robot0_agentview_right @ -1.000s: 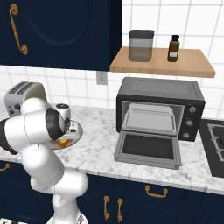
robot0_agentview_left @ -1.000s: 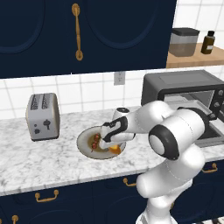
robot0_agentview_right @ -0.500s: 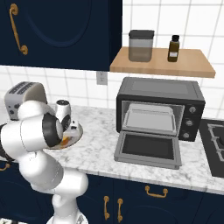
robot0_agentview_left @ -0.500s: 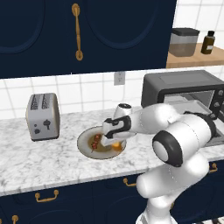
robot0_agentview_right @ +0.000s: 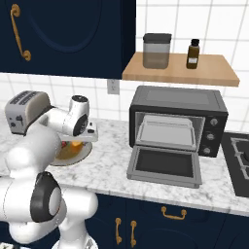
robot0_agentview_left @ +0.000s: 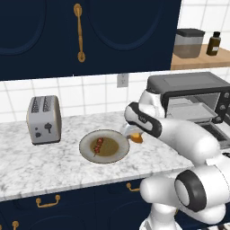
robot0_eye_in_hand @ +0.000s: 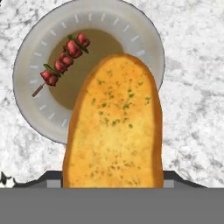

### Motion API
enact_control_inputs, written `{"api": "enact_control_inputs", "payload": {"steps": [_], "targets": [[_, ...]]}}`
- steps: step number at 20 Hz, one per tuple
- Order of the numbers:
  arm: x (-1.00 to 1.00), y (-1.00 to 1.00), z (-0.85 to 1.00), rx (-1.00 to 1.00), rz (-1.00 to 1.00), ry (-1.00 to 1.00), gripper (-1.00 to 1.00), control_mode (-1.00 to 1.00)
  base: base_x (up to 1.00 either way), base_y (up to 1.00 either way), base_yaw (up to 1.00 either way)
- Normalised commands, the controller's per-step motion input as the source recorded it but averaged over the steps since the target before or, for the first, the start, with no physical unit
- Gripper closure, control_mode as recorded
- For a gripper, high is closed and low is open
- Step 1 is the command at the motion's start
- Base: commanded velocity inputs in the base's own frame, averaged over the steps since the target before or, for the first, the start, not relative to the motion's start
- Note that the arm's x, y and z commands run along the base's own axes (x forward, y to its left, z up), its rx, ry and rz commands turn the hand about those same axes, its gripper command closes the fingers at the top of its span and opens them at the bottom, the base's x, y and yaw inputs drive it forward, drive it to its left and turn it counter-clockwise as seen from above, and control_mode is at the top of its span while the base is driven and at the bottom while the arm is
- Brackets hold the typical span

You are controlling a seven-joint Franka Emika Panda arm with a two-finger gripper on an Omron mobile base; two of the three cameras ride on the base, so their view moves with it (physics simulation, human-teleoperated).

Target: Pick up the kebab skewer and baguette bread, and place them inside the toaster oven. Close the toaster oven door and start by setting the timer.

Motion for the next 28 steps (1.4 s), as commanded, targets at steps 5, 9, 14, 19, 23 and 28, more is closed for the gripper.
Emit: {"api": "enact_control_inputs", "payload": {"steps": [5,9,14,19,23,28], "targets": [[-0.09,-0.79,0.78,0.04,-0.01,0.06,1.0,-1.0,0.0,0.0,0.0],[0.0,-0.85,0.42,0.0,0.0,0.03,1.0,-1.0,0.0,0.0,0.0],[-0.04,-0.76,0.01,0.0,0.0,0.01,1.0,-1.0,0.0,0.0,0.0],[0.01,-0.9,0.0,0.0,0.0,0.0,1.0,-1.0,0.0,0.0,0.0],[0.12,-0.83,0.01,0.0,0.0,0.0,1.0,-1.0,0.0,0.0,0.0],[0.12,-0.47,-0.02,0.0,0.0,0.0,1.0,-1.0,0.0,0.0,0.0]]}}
